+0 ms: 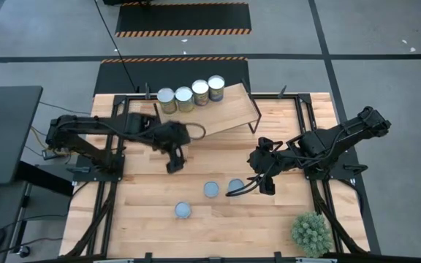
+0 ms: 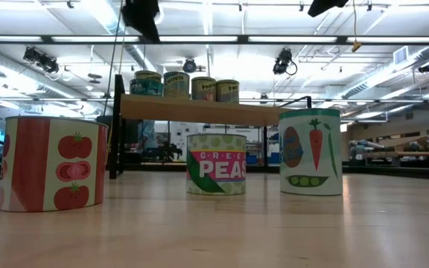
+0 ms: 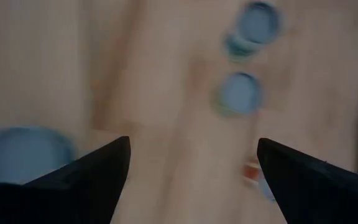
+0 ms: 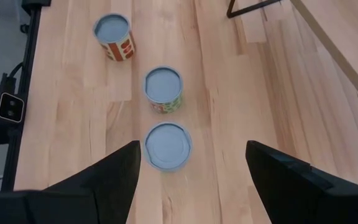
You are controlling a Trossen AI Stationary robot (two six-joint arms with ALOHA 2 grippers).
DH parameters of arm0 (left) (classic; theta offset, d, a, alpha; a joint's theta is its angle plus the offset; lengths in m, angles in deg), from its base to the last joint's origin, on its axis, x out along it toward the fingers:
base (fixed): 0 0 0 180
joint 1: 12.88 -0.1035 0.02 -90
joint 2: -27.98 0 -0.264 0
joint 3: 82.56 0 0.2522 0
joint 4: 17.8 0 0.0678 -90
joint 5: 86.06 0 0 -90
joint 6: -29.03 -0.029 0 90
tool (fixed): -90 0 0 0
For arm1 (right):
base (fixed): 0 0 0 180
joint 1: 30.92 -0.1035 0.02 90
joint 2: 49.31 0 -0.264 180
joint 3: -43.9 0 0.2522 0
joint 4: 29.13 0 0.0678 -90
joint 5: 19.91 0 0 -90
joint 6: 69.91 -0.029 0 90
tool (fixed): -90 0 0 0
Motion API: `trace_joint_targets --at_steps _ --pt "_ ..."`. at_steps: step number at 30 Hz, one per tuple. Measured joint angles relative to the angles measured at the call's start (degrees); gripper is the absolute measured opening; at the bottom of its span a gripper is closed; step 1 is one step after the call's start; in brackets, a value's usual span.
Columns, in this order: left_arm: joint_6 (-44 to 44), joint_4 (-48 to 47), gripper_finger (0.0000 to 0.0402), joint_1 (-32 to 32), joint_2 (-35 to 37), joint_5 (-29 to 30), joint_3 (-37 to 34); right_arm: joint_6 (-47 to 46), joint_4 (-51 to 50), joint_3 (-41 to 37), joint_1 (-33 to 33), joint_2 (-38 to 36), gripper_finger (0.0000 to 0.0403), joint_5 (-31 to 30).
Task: Pick and place cans onto a shelf
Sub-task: Put the tomato can on the shelf
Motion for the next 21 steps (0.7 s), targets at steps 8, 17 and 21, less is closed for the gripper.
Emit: trace_joint_targets --at_steps 8,17,21 --pt "12.53 1.66 0.0357 11.13 -0.02 0.94 -3.16 2.03 0.26 0.00 0.00 0.00 0.0297 0.00" --pt "26.39 3.45 0.0357 21.15 -0.05 8.97 -3.78 5.72 1.73 0.00 0.11 0.01 0.0297 0.24" --pt "32.54 4.99 0.0357 24.64 -1.84 10.13 -3.78 6.43 2.44 0.00 0.11 0.02 0.0297 0.24"
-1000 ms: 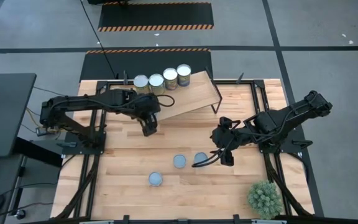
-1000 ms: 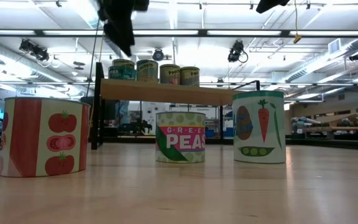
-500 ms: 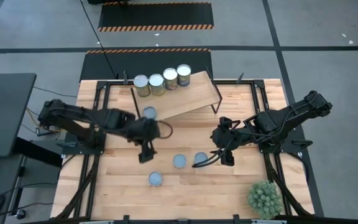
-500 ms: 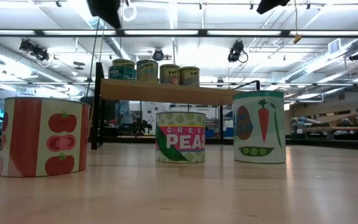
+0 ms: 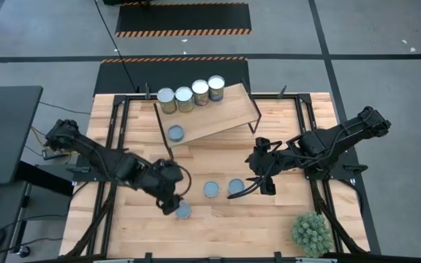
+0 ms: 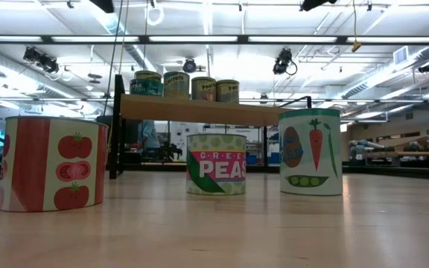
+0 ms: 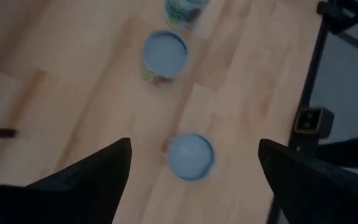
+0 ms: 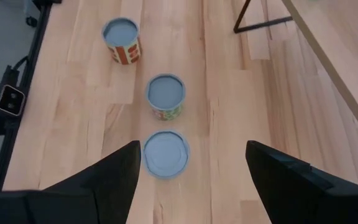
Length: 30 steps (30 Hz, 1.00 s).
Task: Pick and place cans onto a shelf
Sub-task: Put the tomato can on the shelf
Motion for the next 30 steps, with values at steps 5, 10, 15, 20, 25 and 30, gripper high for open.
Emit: trace_joint_targets --at_steps 5,10,15,20,25,30 --pt "0.38 1.43 0.0357 3.28 -4.86 -0.67 0.00 1.08 2.35 0.00 0.00 0.00 0.0297 0.00" --pt "-0.12 3.75 0.0357 5.31 -9.90 -0.72 0.00 1.03 2.72 0.00 0.00 0.01 0.0297 0.02" --pt "-5.19 5.66 0.0357 6.74 -14.49 1.73 0.00 0.56 2.73 0.00 0.00 0.02 0.0297 0.02" --pt "-6.45 5.79 0.0357 6.81 -17.50 3.16 0.00 -0.50 2.73 0.00 -0.02 0.02 0.0297 0.24" --pt "-1.69 6.12 0.0357 6.38 -19.94 1.94 0.00 -0.79 3.02 0.00 -0.04 0.01 0.0297 0.24" --pt "-1.11 6.15 0.0357 6.39 -22.14 0.01 0.01 -0.96 3.12 0.00 -0.07 0.02 0.0297 0.24"
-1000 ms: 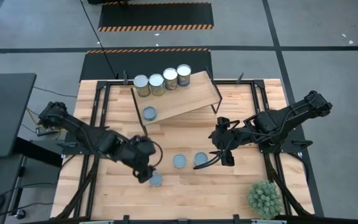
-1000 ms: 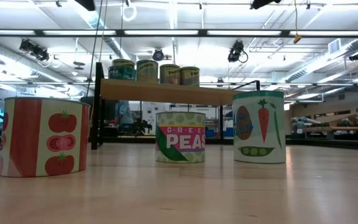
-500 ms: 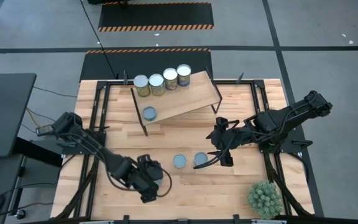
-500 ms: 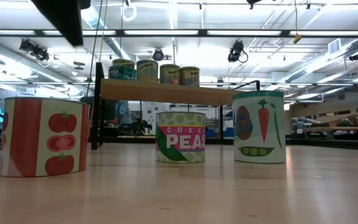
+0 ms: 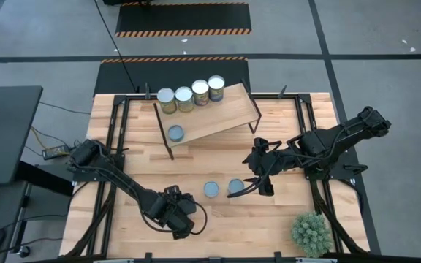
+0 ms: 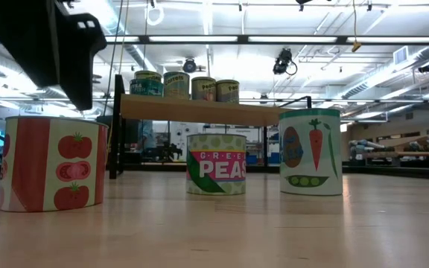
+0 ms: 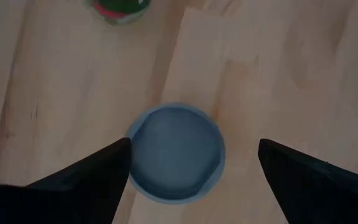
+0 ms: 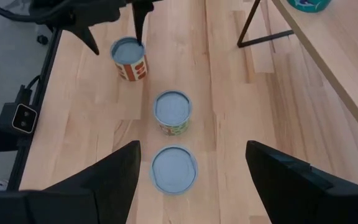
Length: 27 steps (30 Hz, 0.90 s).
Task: Pick and place cans onto a shelf
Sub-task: Put the tomato can on the shelf
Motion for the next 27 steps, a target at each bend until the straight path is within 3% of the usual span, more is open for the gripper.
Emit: trace_joint_targets --at_steps 27 --pt "2.83 -1.58 0.0357 -2.37 -3.27 -3.23 -0.03 -1.42 2.16 0.00 -0.11 0.00 0.0297 0.00"
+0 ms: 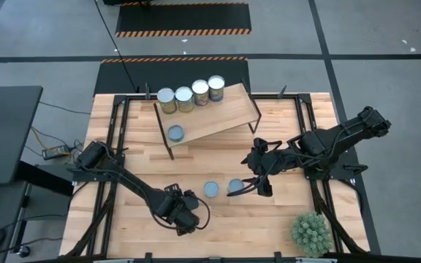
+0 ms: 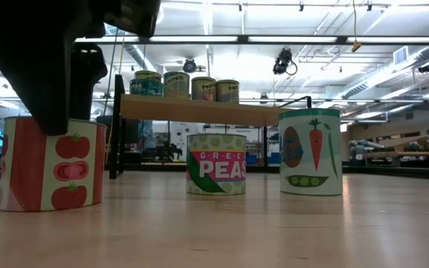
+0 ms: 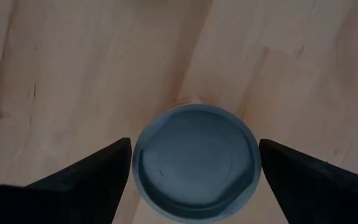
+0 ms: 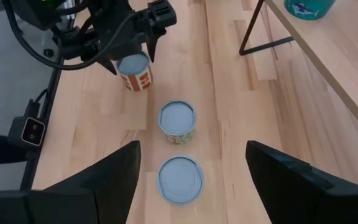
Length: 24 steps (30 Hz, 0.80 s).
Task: Pick and place cans onto a shelf
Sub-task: Put the tomato can on the shelf
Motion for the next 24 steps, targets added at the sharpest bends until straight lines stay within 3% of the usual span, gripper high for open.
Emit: trace_joint_targets --at_steps 13,20,24 --pt "-1.65 3.69 0.0355 -0.76 -3.39 -4.18 0.00 0.44 0.36 0.02 0.00 0.00 0.0297 0.50" --pt "-2.89 3.76 0.0303 -1.13 -3.43 -4.85 0.01 0.67 0.16 0.02 0.00 0.00 0.0297 1.07" --pt "-3.05 1.46 0.0289 -3.57 -2.44 -10.15 0.09 1.58 -0.50 0.02 0.00 -0.33 0.0297 2.08"
